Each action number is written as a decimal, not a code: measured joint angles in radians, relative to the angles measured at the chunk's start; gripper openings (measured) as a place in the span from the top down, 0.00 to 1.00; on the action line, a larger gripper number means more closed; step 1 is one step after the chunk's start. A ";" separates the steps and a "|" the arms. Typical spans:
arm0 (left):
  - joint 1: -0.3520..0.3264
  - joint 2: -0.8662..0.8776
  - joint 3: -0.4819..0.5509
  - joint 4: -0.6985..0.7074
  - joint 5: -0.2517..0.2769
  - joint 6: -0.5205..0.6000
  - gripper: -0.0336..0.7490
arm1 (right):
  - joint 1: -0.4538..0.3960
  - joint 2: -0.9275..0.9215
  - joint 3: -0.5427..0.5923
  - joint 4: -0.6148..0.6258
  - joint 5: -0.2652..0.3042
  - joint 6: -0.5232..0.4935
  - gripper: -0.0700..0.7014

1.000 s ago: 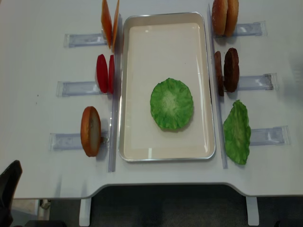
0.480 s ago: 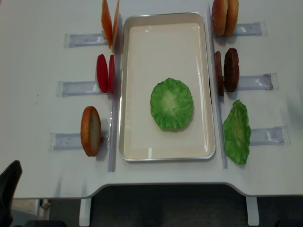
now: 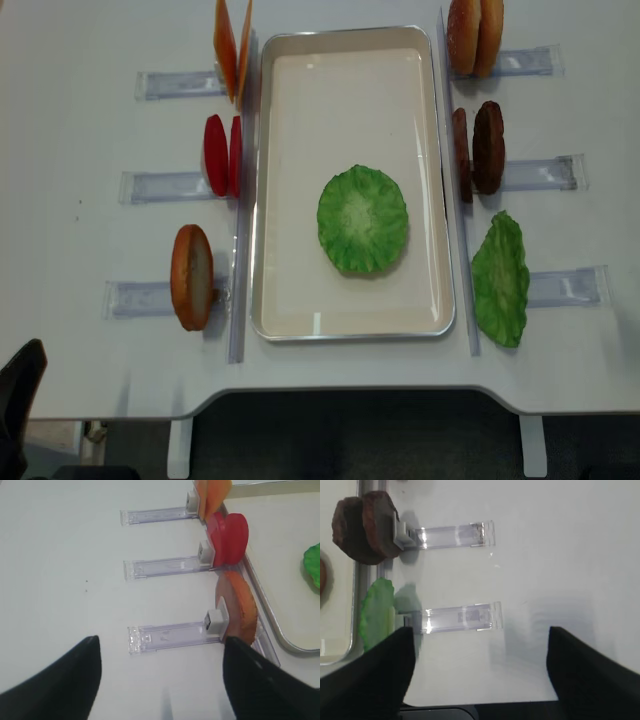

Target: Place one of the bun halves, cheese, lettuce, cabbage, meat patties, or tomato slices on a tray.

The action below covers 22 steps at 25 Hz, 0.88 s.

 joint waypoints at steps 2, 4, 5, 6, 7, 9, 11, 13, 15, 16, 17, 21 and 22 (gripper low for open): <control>0.000 0.000 0.000 0.000 0.000 0.000 0.22 | 0.000 -0.077 0.042 -0.001 0.001 0.000 0.23; 0.000 0.000 0.000 0.000 0.000 0.000 0.22 | 0.000 -0.139 0.075 -0.002 0.001 0.000 0.23; 0.000 0.000 0.000 0.000 0.000 0.000 0.22 | 0.000 -0.168 0.093 -0.003 0.001 0.000 0.23; 0.000 0.000 0.000 0.000 0.000 0.000 0.22 | 0.000 -0.197 0.109 -0.003 0.001 0.000 0.23; 0.000 0.000 0.000 0.000 0.000 0.000 0.22 | 0.000 -0.218 0.123 -0.003 0.002 0.000 0.23; 0.000 0.000 0.000 0.000 0.000 0.000 0.22 | 0.000 -0.267 0.160 -0.003 0.001 0.000 0.23; 0.000 0.000 0.000 0.000 0.000 0.000 0.22 | 0.000 -0.311 0.196 -0.003 0.001 0.000 0.23; 0.000 0.000 0.000 0.000 0.000 0.000 0.22 | 0.000 -0.367 0.235 -0.003 0.001 0.000 0.23; 0.000 0.000 0.000 0.000 0.000 0.000 0.22 | 0.000 -0.420 0.251 -0.004 0.000 0.000 0.23; 0.000 0.000 0.000 0.000 0.000 0.000 0.22 | 0.000 -0.452 0.251 -0.004 -0.002 -0.001 0.23; 0.000 0.000 0.000 0.000 0.000 0.000 0.22 | 0.000 -0.483 0.251 -0.005 -0.007 -0.002 0.23; 0.000 0.000 0.000 0.000 0.000 0.000 0.22 | 0.000 -0.592 0.252 -0.006 -0.027 -0.026 0.23; 0.000 0.000 0.000 0.000 0.000 0.000 0.22 | 0.000 -0.613 0.252 -0.006 -0.030 -0.033 0.23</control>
